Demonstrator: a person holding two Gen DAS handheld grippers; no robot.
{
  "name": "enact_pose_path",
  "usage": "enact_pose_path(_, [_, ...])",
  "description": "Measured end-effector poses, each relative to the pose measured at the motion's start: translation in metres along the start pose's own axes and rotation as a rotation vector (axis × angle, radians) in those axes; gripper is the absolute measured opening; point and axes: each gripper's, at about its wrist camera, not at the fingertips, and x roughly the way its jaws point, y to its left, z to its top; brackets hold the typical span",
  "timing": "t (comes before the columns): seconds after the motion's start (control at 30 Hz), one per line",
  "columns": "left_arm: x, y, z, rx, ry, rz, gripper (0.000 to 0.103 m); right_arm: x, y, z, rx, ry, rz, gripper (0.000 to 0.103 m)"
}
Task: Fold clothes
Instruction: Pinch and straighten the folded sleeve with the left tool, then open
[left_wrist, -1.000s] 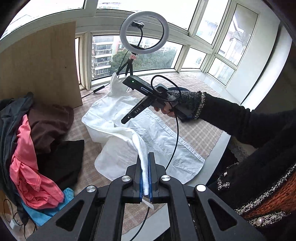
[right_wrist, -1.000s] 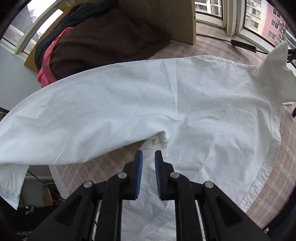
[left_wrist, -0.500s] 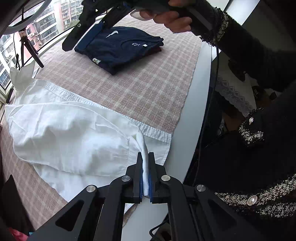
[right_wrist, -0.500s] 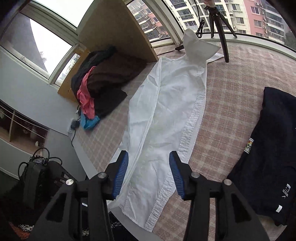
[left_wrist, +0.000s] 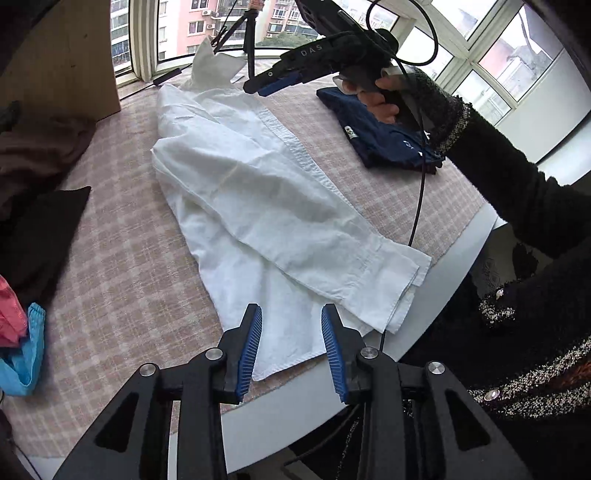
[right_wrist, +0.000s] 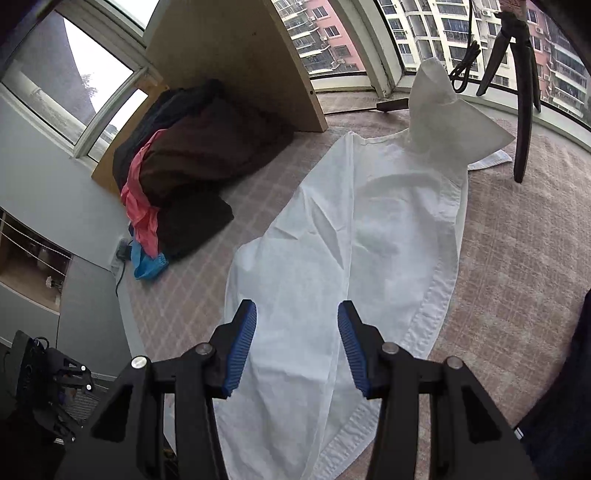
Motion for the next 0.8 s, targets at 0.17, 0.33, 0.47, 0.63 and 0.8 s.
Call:
enact_pose_path(0.17, [0.055, 0.049, 0.049, -0.098, -0.024, -0.041, 0.030, 0.026, -0.007, 0.030, -0.022, 0.013, -0.054, 0.046])
enact_pose_path(0.33, [0.099, 0.091, 0.077, -0.202, -0.040, -0.113, 0.030, 0.051, -0.040, 0.050, 0.044, 0.020, -0.016, 0.046])
enact_pose_path(0.47, [0.110, 0.109, 0.080, -0.243, -0.048, -0.138, 0.030, 0.067, -0.057, 0.061, 0.070, 0.016, 0.035, 0.050])
enact_pose_path(0.63, [0.114, 0.126, 0.092, -0.256, -0.093, -0.147, 0.030, 0.086, -0.067, 0.066, 0.093, 0.040, 0.072, 0.050])
enact_pose_path(0.8, [0.137, 0.136, 0.098, -0.306, -0.081, -0.200, 0.030, 0.097, -0.066, 0.069, 0.072, 0.055, 0.094, 0.050])
